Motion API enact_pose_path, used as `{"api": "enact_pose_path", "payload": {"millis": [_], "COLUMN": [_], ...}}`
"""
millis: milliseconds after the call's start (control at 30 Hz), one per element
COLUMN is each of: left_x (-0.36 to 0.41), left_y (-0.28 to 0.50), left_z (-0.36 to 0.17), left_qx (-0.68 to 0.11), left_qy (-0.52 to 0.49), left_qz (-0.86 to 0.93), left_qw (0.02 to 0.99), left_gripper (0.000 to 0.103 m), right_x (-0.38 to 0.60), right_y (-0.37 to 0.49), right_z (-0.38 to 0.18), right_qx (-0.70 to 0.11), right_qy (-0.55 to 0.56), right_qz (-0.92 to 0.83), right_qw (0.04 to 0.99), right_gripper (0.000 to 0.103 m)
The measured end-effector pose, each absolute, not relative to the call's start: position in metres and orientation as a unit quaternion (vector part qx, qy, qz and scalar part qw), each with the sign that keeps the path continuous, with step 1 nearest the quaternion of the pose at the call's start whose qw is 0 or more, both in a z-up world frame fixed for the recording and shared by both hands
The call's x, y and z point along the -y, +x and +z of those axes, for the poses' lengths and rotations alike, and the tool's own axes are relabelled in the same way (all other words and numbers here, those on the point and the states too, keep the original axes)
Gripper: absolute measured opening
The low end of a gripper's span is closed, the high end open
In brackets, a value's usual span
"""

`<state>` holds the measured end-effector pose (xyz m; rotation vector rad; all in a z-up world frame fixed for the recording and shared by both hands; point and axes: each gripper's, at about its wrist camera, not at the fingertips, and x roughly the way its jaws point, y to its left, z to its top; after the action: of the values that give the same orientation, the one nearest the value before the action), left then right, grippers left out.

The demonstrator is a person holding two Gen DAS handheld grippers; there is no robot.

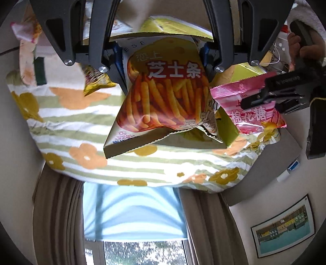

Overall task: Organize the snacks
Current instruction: 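Lower both bags into the yellow box and open both tools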

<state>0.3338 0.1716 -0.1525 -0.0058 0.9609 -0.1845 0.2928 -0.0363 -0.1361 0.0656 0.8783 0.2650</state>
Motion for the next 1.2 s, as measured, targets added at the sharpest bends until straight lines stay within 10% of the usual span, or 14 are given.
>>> {"api": "enact_pose_path", "payload": {"millis": [233, 333, 833, 1000, 1200], "left_x": [-0.160, -0.159, -0.195, -0.197, -0.198], "left_y": [0.334, 0.331, 0.308, 0.302, 0.294], "left_z": [-0.177, -0.178, -0.166, -0.162, -0.161], "left_qx": [-0.469, -0.472, -0.476, -0.472, -0.473], "left_qy": [0.052, 0.053, -0.012, -0.020, -0.019], "left_qz": [-0.095, -0.093, -0.053, -0.047, -0.045], "left_qw": [0.877, 0.875, 0.878, 0.880, 0.880], "left_gripper": [0.073, 0.102, 0.103, 0.103, 0.103], "right_x": [0.023, 0.020, 0.010, 0.003, -0.005], "right_y": [0.303, 0.308, 0.319, 0.318, 0.307], "right_z": [-0.156, -0.162, -0.174, -0.179, -0.183], "right_qx": [-0.460, -0.467, -0.485, -0.484, -0.477], "right_qy": [0.031, 0.029, 0.027, 0.036, 0.020], "right_qz": [0.121, 0.126, 0.141, 0.170, 0.174], "right_qw": [0.879, 0.875, 0.863, 0.858, 0.861], "right_gripper": [0.053, 0.053, 0.054, 0.099, 0.100]}}
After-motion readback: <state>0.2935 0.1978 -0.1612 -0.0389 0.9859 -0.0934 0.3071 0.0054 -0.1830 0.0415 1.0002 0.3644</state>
